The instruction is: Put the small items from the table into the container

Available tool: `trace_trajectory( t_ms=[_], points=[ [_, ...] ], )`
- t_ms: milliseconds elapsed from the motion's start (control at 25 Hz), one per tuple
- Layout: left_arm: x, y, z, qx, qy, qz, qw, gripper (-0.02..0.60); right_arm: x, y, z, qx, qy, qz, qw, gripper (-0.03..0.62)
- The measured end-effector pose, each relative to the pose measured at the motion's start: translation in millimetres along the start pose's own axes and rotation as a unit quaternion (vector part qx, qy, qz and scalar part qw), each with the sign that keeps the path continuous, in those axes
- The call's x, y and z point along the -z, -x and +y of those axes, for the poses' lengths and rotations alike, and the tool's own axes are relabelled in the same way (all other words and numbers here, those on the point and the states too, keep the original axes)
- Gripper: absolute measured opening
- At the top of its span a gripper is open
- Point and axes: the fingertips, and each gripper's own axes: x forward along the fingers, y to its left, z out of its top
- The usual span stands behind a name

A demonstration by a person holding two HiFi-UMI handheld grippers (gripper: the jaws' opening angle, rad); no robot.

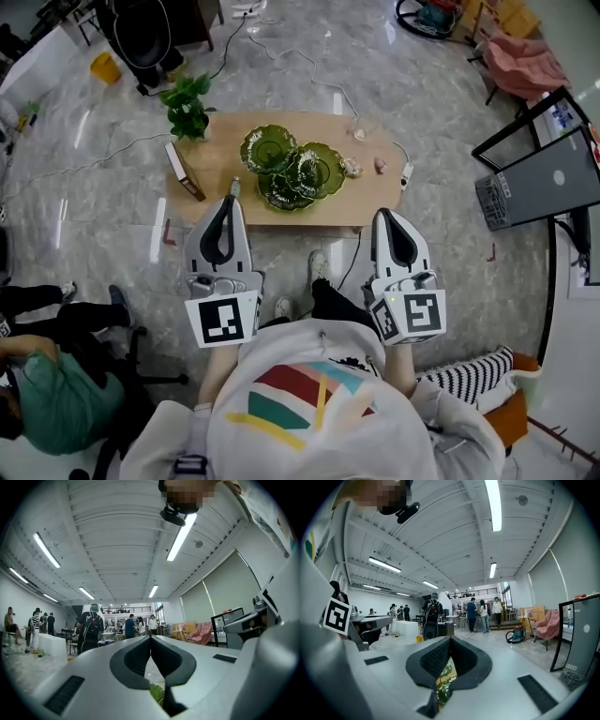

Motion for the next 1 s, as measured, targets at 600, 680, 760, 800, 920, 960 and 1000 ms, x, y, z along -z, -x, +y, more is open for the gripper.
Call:
trace_trajectory(
  t_ms=[600, 680, 760, 800, 920, 960, 1000],
  points=[
    [11, -164, -54, 0.027, 0.025, -0.004, 0.9993, 0.009, -3, -105, -111, -0.01, 0.02, 0.018, 1.0, 0.013],
    [5, -180, -46, 0.029, 0.02, -0.015, 0.9993, 0.009, -3, -118, -114, -0.003, 0.014, 0.019, 1.0, 0.012],
    [3, -198, -35, 0.033, 0.019, -0.019, 0.9991, 0.009, -8, -134, -116, 0.003, 0.012, 0.018, 1.0, 0.013],
    [2, -207, -30, 0.035, 0.021, -0.022, 0.9989, 0.009, -10, -142, -117, 0.007, 0.011, 0.016, 1.0, 0.013],
    [4, -229, -13, 0.047, 0.026, -0.019, 0.9984, 0.009, -17, -164, -119, 0.022, 0.006, 0.009, 1.0, 0.014],
    [7, -234, -7, 0.051, 0.027, -0.017, 0.9982, 0.009, -19, -171, -120, 0.028, 0.007, 0.008, 1.0, 0.013],
    [10, -240, -2, 0.054, 0.028, -0.015, 0.9981, 0.009, -22, -178, -122, 0.034, 0.011, 0.008, 0.999, 0.013]
  ],
)
